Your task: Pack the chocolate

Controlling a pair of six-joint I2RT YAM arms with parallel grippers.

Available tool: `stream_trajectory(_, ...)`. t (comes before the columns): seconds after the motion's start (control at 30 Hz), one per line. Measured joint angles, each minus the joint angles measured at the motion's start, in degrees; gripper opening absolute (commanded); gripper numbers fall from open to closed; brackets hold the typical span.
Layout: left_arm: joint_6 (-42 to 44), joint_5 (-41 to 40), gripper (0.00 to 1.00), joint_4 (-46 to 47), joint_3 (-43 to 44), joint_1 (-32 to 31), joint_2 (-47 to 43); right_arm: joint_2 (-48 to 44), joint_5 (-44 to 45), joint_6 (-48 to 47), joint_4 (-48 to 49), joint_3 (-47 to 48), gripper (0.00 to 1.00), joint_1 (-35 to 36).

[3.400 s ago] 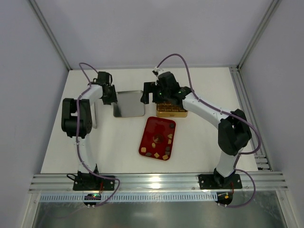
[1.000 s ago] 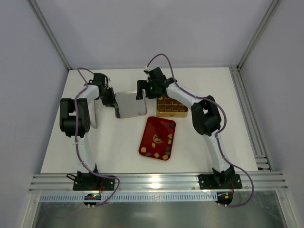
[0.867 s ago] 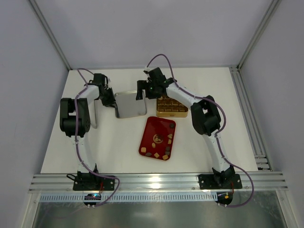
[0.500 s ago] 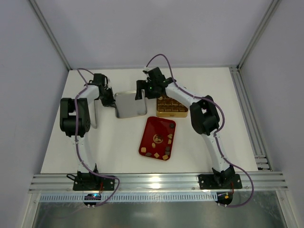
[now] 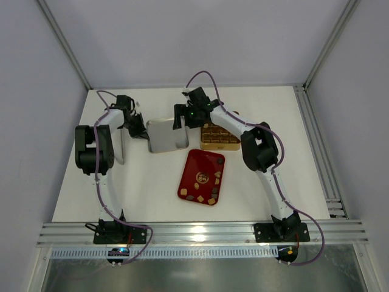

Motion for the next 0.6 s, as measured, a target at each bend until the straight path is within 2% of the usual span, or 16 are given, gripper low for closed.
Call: stream_trajectory(0.6,-1.18,5.57,0.00,-1.51,-0.11,4.04,-0.04,0.85,-0.04,0.24,-0.81,1.16,0.89,0.00)
